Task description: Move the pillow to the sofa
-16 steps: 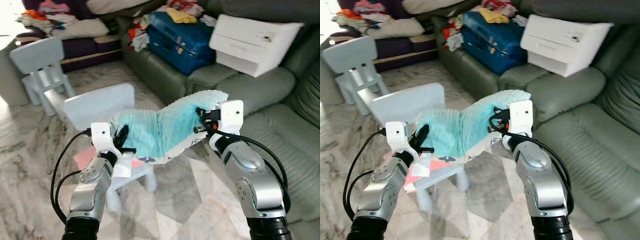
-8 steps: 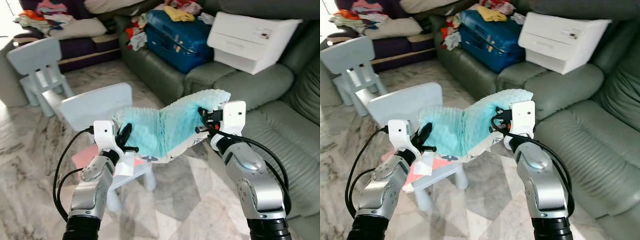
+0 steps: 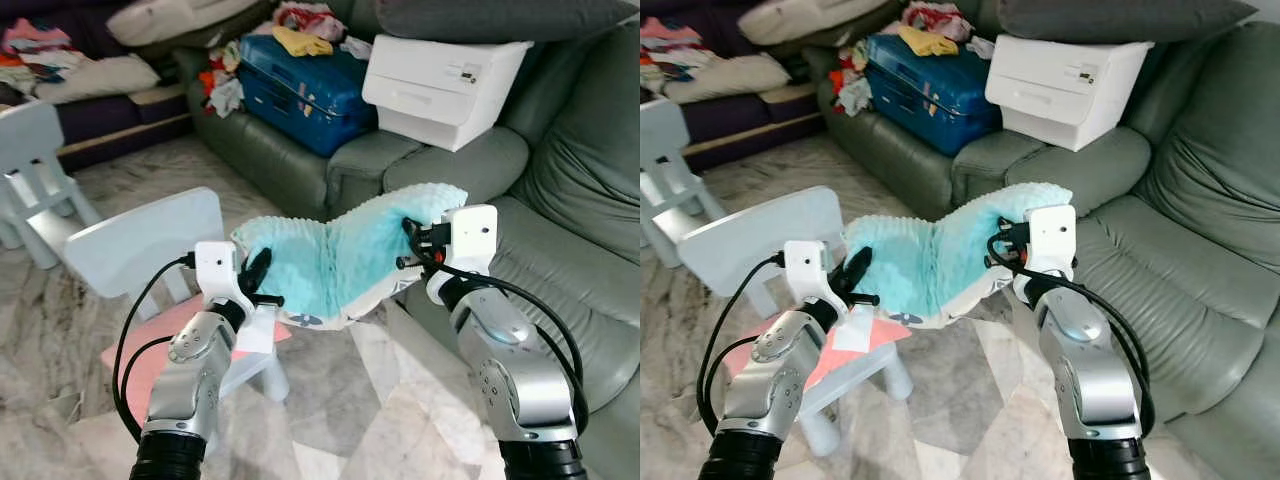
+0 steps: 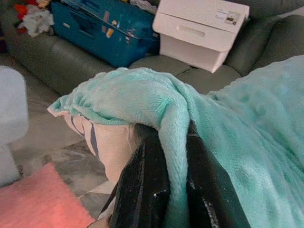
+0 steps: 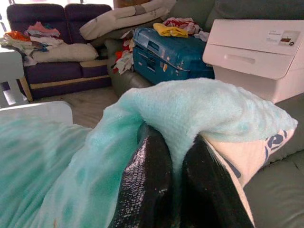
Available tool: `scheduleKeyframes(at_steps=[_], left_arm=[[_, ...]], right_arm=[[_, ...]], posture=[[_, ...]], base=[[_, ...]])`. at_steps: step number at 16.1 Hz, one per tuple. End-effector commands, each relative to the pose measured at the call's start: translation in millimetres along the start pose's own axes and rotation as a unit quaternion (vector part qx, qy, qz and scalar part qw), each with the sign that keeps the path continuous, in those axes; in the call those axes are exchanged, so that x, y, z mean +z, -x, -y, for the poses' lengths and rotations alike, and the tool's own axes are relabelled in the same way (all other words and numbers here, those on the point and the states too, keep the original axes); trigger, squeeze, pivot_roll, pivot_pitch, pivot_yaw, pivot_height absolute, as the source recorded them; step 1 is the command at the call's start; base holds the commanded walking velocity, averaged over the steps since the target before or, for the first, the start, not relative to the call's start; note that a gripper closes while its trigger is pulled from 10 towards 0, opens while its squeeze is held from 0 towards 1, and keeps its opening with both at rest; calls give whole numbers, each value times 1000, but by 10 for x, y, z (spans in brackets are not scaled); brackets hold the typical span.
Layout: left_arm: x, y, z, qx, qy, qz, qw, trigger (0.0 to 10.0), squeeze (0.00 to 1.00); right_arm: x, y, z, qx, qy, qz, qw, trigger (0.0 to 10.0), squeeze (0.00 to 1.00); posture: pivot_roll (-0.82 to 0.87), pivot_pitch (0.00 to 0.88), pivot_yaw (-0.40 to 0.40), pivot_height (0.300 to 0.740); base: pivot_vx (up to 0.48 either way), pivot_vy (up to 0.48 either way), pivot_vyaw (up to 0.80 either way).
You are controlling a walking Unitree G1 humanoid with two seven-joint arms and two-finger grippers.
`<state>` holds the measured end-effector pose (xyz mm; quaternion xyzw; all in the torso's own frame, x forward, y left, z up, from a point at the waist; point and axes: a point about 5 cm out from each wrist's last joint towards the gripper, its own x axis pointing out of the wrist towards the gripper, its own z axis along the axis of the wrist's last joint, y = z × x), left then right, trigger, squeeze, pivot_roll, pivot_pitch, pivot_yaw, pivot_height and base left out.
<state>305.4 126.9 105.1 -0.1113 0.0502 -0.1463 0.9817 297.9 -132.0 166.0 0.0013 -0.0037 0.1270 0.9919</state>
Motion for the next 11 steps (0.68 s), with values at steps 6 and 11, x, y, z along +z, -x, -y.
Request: scheduleKeyframes(at_steps=[6, 11], left_arm=[[33, -6, 49, -16, -2, 4, 1000, 10000, 0], [22, -6, 64, -21, -1, 1, 1000, 10000, 0]], right_arm=[[69, 10, -19, 1, -2, 14, 1000, 10000, 0], [70, 15, -23, 0, -2, 14, 1000, 10000, 0]], posture=[[-203, 0, 15, 740], [-207, 0, 19, 740]], base=[[265, 0, -593], [275, 0, -619]])
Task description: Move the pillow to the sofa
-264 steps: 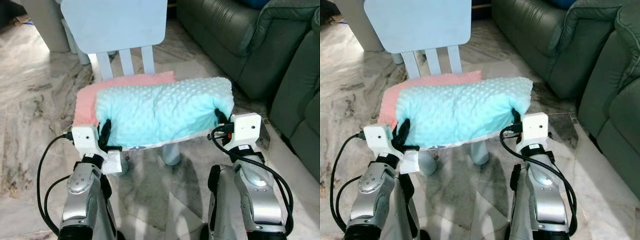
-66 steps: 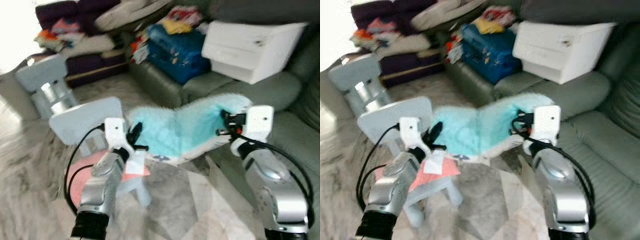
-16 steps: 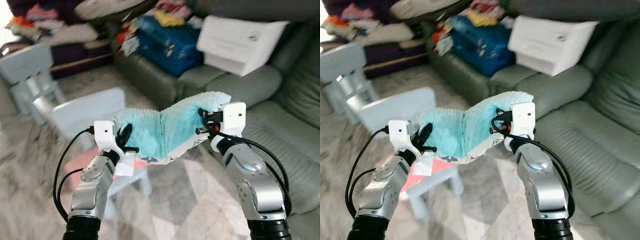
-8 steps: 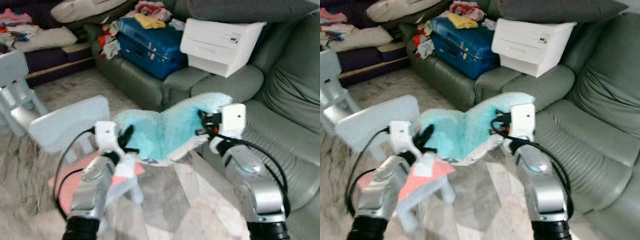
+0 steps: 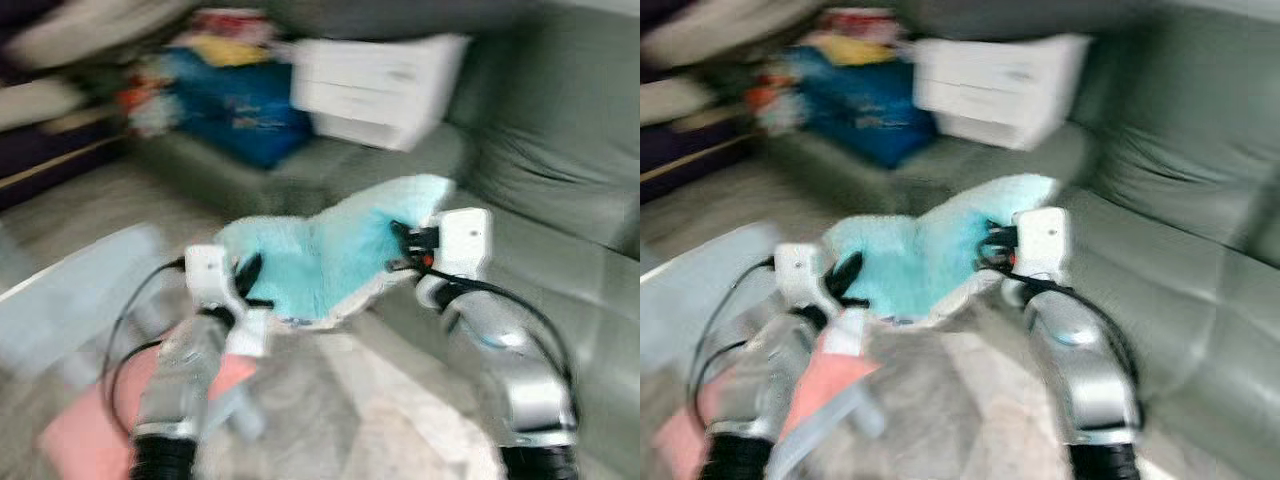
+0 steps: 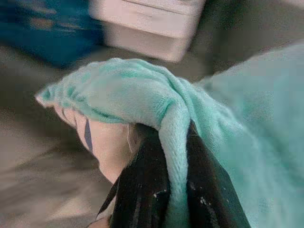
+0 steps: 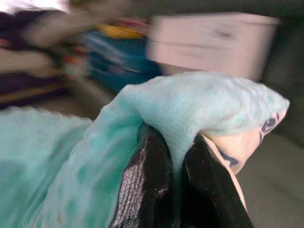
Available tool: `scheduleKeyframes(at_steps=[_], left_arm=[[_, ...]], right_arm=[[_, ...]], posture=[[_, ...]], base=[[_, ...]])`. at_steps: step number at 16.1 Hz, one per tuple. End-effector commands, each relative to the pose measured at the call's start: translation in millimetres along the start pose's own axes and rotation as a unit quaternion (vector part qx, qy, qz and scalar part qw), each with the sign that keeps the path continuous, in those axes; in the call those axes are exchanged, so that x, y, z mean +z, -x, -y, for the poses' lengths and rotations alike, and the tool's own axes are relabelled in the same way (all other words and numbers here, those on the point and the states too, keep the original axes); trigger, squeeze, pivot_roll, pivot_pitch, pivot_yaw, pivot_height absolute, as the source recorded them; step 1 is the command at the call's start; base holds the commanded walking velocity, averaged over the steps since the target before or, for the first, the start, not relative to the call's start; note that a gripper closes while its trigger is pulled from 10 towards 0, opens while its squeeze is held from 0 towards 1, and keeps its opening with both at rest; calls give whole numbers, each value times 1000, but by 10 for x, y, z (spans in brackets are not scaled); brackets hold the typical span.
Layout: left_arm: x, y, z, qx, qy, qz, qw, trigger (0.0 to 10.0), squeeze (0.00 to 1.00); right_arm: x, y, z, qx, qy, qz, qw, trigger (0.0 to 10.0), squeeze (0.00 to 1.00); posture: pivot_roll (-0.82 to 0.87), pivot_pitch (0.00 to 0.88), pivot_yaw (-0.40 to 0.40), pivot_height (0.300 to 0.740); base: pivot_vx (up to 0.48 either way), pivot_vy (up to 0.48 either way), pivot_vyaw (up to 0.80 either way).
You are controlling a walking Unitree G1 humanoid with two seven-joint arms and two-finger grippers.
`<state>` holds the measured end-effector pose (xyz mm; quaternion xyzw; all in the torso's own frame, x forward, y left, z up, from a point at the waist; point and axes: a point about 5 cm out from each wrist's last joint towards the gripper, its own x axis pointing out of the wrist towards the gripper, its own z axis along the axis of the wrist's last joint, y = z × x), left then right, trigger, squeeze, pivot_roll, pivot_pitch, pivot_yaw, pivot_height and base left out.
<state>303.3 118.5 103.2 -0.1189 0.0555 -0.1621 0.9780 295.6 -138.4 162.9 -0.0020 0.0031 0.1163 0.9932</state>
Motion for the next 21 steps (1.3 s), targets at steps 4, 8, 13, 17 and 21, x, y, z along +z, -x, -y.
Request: scheduleKeyframes(at_steps=[4, 8, 13, 17, 21], left_arm=[[54, -4, -1, -10, -9, 4, 1000, 10000, 0], [42, -14, 20, -16, -9, 0, 1000, 10000, 0], [46, -23, 20, -20, -9, -1, 1000, 10000, 0], [6, -31, 8, -3, -7, -14, 1000, 10000, 0], [18, -37, 22, -10, -19, -11, 1000, 10000, 0]], right_arm=[[104, -16, -81, 10, -5, 22, 1000, 10000, 0], [100, -19, -75, 6, -8, 20, 1000, 10000, 0], [103, -22, -79, 3, -7, 22, 1000, 10000, 0], [109, -17, -76, 1, -8, 24, 1000, 10000, 0], [101, -8, -71, -1, -8, 23, 1000, 10000, 0]], posture=[[-209, 0, 22, 740], [-210, 0, 26, 740], [-213, 0, 31, 740], [-214, 0, 35, 740], [-218, 0, 38, 740]], base=[[273, 0, -669], [261, 0, -680], [252, 0, -709], [62, 0, -342], [0, 0, 0]])
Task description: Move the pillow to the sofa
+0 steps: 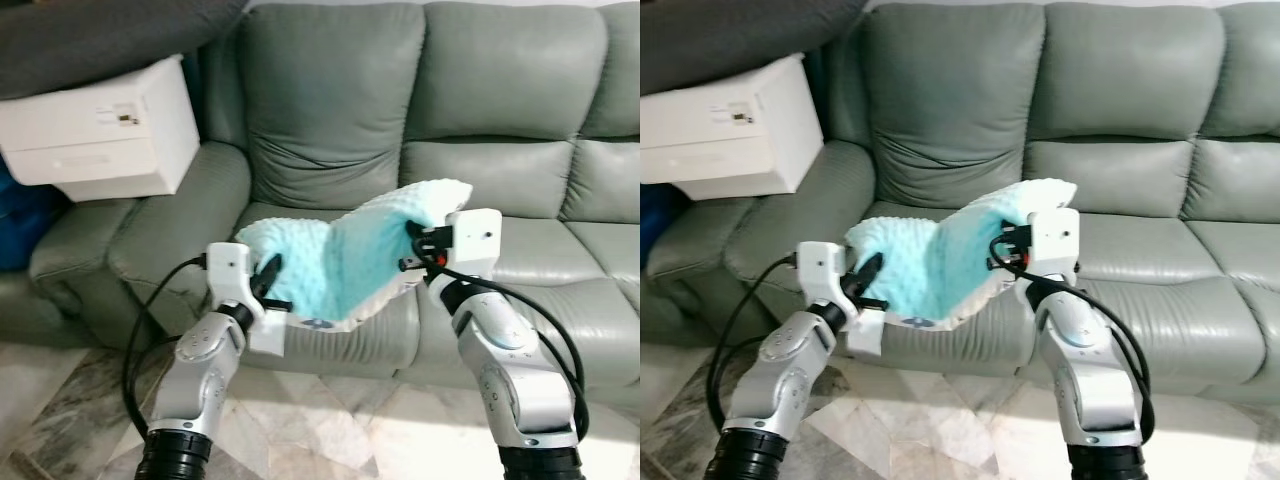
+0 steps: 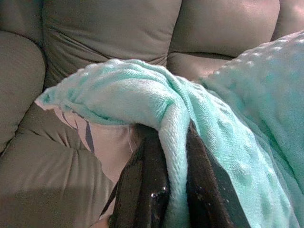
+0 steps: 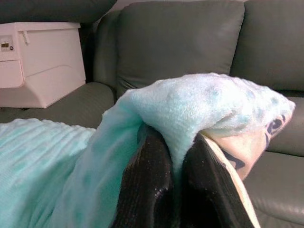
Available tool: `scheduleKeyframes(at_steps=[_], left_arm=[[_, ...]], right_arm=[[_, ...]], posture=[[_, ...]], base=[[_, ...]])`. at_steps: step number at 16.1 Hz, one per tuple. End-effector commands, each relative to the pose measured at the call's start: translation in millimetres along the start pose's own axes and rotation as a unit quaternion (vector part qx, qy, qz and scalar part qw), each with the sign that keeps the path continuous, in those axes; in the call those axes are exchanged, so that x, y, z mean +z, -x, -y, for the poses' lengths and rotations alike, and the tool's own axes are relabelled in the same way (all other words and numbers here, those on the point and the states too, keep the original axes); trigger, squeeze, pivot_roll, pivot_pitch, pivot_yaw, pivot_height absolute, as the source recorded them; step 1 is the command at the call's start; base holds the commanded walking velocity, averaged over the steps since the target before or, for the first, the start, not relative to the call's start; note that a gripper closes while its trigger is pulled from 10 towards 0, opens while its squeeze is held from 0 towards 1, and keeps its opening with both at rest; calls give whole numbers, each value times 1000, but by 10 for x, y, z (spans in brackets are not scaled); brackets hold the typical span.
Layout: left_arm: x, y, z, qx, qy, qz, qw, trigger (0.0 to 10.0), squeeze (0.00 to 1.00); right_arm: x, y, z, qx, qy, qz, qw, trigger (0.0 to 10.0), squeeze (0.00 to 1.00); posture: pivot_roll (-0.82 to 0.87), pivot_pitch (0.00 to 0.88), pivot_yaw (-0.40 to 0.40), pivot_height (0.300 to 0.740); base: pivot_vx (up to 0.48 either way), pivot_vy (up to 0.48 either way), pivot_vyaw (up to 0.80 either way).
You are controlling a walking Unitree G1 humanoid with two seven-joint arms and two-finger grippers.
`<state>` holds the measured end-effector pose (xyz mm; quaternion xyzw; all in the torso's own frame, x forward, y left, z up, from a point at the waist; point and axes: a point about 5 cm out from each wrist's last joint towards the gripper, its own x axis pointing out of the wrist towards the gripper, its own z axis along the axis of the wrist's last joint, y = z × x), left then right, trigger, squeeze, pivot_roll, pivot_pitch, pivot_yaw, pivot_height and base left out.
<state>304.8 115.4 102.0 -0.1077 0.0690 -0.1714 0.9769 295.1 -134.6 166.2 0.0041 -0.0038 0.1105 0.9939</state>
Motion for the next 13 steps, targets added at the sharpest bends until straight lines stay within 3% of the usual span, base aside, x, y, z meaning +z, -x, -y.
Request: scheduleKeyframes(at_steps=[1, 13], left_arm=[[42, -14, 13, -8, -9, 8, 1000, 10000, 0], [51, -29, 38, -16, -6, 7, 1000, 10000, 0]], right_arm=[[65, -2, -25, 4, -2, 15, 1000, 10000, 0], [63, 12, -19, 0, -2, 15, 1000, 10000, 0]], posture=[[-220, 0, 39, 740], [-227, 0, 48, 740]], base=[[0, 0, 0], [0, -329, 0]])
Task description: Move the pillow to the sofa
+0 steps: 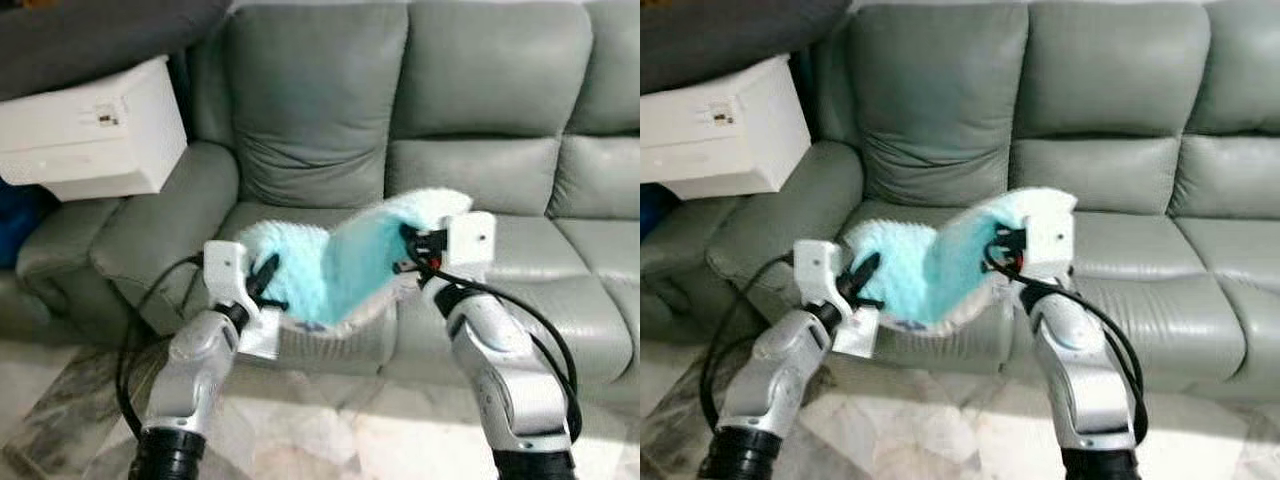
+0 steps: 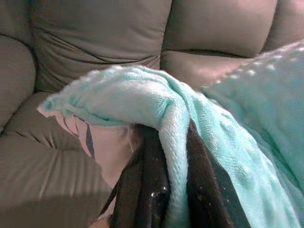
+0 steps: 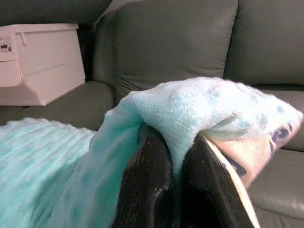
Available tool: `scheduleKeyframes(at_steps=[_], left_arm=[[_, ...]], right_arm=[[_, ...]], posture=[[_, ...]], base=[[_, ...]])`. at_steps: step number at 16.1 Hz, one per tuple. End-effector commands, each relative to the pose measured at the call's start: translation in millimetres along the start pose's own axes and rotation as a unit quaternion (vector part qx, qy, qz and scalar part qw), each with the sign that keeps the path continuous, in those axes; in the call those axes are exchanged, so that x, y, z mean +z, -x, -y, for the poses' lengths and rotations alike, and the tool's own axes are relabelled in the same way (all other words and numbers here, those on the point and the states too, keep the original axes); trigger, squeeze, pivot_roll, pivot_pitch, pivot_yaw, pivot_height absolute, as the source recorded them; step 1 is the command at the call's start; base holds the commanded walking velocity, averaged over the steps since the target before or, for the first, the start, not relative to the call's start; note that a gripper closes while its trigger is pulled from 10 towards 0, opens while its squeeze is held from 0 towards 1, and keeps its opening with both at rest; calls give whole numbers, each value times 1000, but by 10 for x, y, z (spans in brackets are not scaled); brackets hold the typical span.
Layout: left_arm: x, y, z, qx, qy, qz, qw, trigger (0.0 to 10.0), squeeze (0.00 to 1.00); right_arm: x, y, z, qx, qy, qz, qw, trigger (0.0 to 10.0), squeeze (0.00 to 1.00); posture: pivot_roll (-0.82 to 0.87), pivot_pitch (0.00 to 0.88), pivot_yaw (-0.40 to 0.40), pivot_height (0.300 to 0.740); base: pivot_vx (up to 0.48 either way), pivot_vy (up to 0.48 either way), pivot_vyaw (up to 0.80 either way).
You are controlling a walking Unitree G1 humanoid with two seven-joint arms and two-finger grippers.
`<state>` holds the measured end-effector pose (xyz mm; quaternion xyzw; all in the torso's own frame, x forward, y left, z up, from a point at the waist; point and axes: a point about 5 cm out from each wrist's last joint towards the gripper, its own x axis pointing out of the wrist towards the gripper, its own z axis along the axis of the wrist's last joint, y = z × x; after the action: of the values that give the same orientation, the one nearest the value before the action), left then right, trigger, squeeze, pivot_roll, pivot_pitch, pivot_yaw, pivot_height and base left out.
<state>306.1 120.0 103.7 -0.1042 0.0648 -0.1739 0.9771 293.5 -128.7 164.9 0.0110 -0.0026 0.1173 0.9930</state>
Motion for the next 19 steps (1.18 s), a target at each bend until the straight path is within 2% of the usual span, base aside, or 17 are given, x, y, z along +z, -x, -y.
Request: scheduleKeyframes(at_steps=[1, 19], left_arm=[[22, -35, 83, -14, -1, 3, 1000, 10000, 0], [18, -55, 99, -20, -1, 3, 1000, 10000, 0]], right_arm=[[78, 11, 43, -7, 4, 16, 1000, 10000, 0], [87, 13, 46, -11, 6, 17, 1000, 10000, 0]], posture=[[-227, 0, 48, 740], [-237, 0, 54, 740]], base=[[0, -315, 0], [0, -337, 0]])
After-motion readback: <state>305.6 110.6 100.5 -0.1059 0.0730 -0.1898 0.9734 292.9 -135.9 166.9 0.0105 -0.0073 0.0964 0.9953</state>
